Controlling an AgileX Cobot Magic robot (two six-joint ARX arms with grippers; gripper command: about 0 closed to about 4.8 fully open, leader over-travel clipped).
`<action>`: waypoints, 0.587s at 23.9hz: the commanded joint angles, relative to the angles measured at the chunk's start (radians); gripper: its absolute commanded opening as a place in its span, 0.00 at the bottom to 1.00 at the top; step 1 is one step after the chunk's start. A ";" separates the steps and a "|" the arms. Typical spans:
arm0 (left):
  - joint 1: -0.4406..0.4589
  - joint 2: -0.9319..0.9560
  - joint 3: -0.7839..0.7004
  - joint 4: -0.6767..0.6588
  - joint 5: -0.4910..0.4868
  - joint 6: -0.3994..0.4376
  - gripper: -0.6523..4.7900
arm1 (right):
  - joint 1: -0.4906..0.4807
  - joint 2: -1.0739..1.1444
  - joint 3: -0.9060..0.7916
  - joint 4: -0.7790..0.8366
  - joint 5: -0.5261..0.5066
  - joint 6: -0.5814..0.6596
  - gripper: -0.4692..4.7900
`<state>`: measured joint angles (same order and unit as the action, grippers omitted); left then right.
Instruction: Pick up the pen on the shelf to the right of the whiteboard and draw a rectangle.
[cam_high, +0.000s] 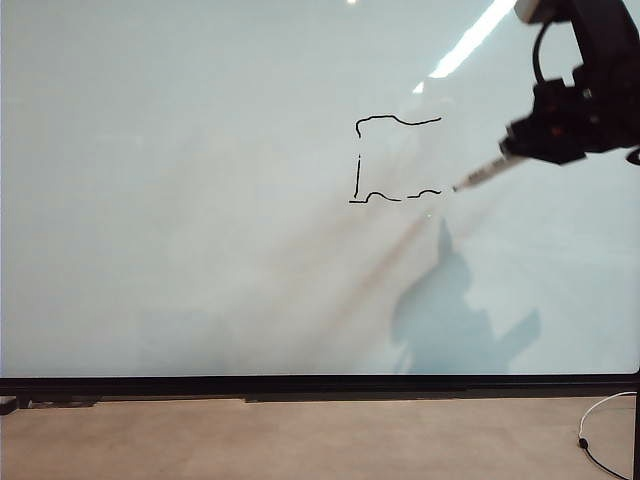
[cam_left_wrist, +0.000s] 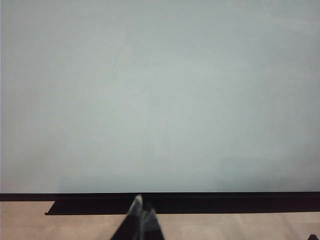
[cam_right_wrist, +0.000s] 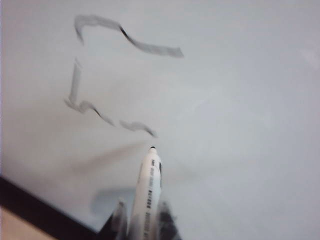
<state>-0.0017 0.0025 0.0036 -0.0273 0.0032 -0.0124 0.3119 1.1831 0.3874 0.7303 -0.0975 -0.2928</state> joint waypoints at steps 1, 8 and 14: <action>0.000 0.001 0.003 0.006 0.000 0.005 0.11 | 0.003 -0.019 0.012 -0.080 -0.005 -0.095 0.08; 0.000 0.001 0.003 0.006 0.000 0.005 0.11 | 0.004 -0.016 0.117 -0.261 -0.009 -0.253 0.08; 0.000 0.001 0.003 0.006 0.000 0.005 0.11 | 0.004 -0.004 0.153 -0.312 -0.009 -0.317 0.08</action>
<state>-0.0017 0.0032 0.0036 -0.0273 0.0032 -0.0120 0.3145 1.1767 0.5350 0.4191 -0.1051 -0.5941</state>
